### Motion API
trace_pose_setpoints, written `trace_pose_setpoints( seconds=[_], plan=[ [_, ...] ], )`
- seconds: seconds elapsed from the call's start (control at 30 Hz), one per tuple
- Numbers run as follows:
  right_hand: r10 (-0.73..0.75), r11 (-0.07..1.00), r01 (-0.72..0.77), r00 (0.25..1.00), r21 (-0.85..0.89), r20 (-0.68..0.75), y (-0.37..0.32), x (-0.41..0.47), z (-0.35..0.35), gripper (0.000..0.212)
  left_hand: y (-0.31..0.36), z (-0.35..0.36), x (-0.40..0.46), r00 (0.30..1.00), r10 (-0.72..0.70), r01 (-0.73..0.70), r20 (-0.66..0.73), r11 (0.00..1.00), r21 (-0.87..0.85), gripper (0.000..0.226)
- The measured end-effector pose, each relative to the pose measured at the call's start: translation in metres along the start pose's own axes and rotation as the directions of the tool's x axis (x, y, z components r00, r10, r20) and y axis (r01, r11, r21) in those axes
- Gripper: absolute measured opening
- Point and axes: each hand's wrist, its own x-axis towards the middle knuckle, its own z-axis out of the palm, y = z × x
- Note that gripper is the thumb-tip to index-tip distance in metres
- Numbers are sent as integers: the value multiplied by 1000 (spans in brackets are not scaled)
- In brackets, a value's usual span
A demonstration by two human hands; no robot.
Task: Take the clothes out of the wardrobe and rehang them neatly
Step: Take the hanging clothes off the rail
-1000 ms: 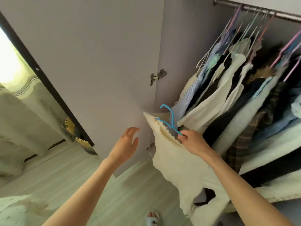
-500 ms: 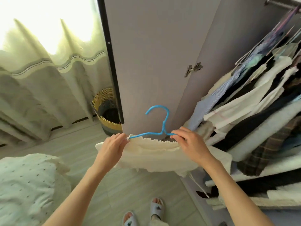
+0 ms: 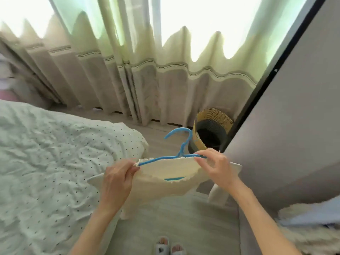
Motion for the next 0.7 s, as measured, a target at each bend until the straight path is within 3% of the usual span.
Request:
trace_pose_setpoints(
  seconds=[0.13, 0.23, 0.33, 0.4, 0.5, 0.7],
  plan=[
    [-171, 975, 192, 970, -113, 172, -4, 37, 26, 23, -6, -29, -43, 933, -307, 322, -186, 945, 52, 16],
    [-333, 913, 379, 907, -152, 259, -20, 65, 51, 22, 1, -44, -70, 840, -447, 487, -309, 871, 65, 18],
    [-440, 870, 477, 864, -123, 243, -49, 82, 82, 36, 8, -61, -87, 706, -573, 620, -417, 784, -27, 25],
    [-510, 841, 535, 835, -87, 205, -71, 89, 102, 41, 11, -77, -92, 627, -602, 660, -495, 748, -73, 36],
    [-588, 798, 602, 791, -40, 171, -108, 104, 128, 39, 8, -104, -90, 530, -604, 699, -595, 709, -97, 31],
    [-738, 675, 737, 674, 30, 31, -196, 159, 177, 33, -29, -166, -60, 433, -504, 689, -747, 720, -86, 24]
  ],
)
